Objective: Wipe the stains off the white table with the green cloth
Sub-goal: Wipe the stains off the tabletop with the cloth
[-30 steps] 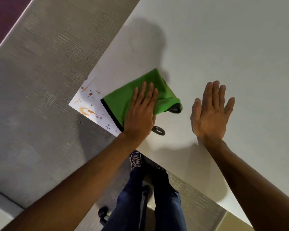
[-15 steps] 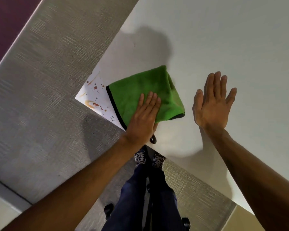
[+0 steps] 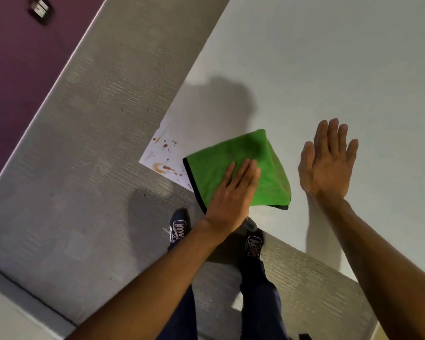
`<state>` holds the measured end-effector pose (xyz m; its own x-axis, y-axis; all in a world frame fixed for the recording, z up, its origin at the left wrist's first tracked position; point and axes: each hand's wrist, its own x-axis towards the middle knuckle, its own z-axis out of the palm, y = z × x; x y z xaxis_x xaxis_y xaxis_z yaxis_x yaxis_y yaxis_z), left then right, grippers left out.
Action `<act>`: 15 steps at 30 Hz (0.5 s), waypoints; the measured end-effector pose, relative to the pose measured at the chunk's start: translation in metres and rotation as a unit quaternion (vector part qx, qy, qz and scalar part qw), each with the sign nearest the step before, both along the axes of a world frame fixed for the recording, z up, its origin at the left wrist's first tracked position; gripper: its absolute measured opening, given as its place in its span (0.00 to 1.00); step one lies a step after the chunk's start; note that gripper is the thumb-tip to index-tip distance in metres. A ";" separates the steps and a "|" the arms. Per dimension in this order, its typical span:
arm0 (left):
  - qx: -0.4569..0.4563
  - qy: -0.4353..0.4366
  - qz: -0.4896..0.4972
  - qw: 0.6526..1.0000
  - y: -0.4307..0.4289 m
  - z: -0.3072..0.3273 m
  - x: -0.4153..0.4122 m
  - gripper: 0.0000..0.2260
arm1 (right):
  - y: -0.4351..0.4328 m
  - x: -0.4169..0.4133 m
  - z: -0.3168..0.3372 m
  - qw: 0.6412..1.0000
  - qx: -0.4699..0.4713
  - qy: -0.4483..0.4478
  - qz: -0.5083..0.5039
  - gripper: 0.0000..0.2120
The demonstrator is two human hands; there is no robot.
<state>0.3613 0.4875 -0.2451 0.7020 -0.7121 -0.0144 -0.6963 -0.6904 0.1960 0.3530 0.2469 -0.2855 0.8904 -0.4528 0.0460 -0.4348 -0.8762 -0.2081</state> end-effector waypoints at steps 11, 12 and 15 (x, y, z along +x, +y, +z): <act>0.022 -0.027 -0.146 0.989 0.080 -0.003 0.047 0.31 | 0.125 -0.044 0.019 0.987 0.067 -0.003 -0.148 0.29; 0.022 -0.036 -0.157 0.987 0.090 -0.003 0.055 0.32 | 0.127 -0.043 0.019 0.985 0.071 -0.007 -0.156 0.29; -0.023 -0.024 -0.152 0.988 0.121 -0.004 0.078 0.32 | 0.128 -0.043 0.019 0.986 0.065 -0.011 -0.156 0.27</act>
<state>0.4397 0.6088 -0.2487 0.4548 -0.8891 0.0512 -0.8792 -0.4391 0.1850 0.3097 0.3749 -0.2667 0.7061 -0.7080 -0.0132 -0.6732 -0.6654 -0.3226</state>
